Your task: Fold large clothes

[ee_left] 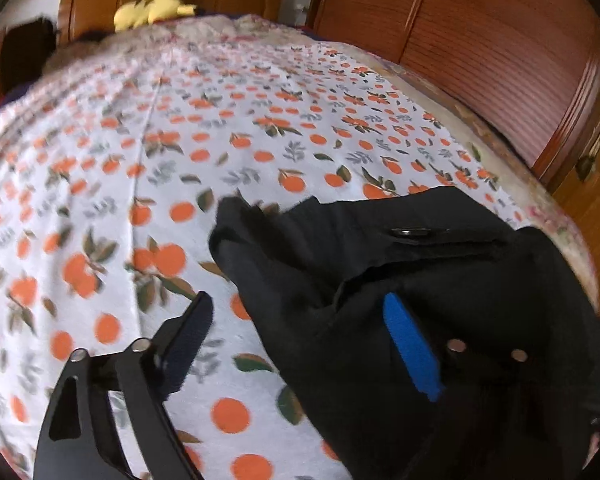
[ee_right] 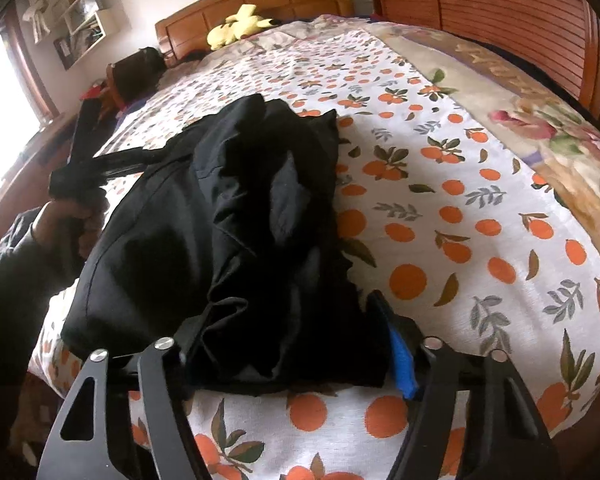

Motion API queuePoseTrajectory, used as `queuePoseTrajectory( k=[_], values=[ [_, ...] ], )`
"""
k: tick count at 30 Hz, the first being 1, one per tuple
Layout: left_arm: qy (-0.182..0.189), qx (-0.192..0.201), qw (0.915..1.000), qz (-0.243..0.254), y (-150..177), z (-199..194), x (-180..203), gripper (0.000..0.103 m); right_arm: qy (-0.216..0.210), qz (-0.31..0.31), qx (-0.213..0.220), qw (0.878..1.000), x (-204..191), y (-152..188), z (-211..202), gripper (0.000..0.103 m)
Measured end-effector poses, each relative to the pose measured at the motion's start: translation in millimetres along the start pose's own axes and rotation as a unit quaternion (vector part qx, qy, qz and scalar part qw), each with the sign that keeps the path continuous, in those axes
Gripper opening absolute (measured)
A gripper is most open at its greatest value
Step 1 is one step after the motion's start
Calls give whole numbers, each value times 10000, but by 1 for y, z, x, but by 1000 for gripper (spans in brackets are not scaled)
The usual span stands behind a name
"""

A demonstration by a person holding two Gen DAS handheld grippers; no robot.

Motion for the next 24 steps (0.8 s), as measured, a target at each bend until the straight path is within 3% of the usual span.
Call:
queuePoseTrajectory(
  k=[2, 5, 7, 10, 13, 17, 24],
  values=[
    [206, -79, 9997, -119, 2, 2, 3, 71, -94, -56, -23, 9999, -2, 0, 0, 56],
    [164, -148, 9997, -111, 2, 0, 12, 60, -229, -144, -38, 9996, -6, -1, -1, 43],
    [128, -177, 9997, -86, 1, -2, 16, 47, -268, -205, 39, 9994, -7, -2, -5, 29],
    [-85, -201, 9998, 10, -1, -6, 23, 34, -372, -184, 234, 9989, -4, -8, -13, 18],
    [-421, -87, 9990, 121, -8, -18, 32, 24, -449, -207, 398, 9980, -2, -16, -23, 14],
    [-646, 229, 9973, 259, -22, -40, 53, 21, -554, -172, 578, 9966, 8, -31, -37, 12],
    [-496, 771, 9948, 441, -56, -66, 121, 20, -181, -323, 1078, 9935, 50, -64, -84, 11]
  ],
)
Point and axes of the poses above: each gripper's, at about its wrist camera, not at the fingertips, and z roughly the way its jaws point, x to its right, y to its underside, the point moved 7 cm from there along z, roughly the way its jaws point, and after that the axes turned 2 degrees about -y, right-handed, at the moved point
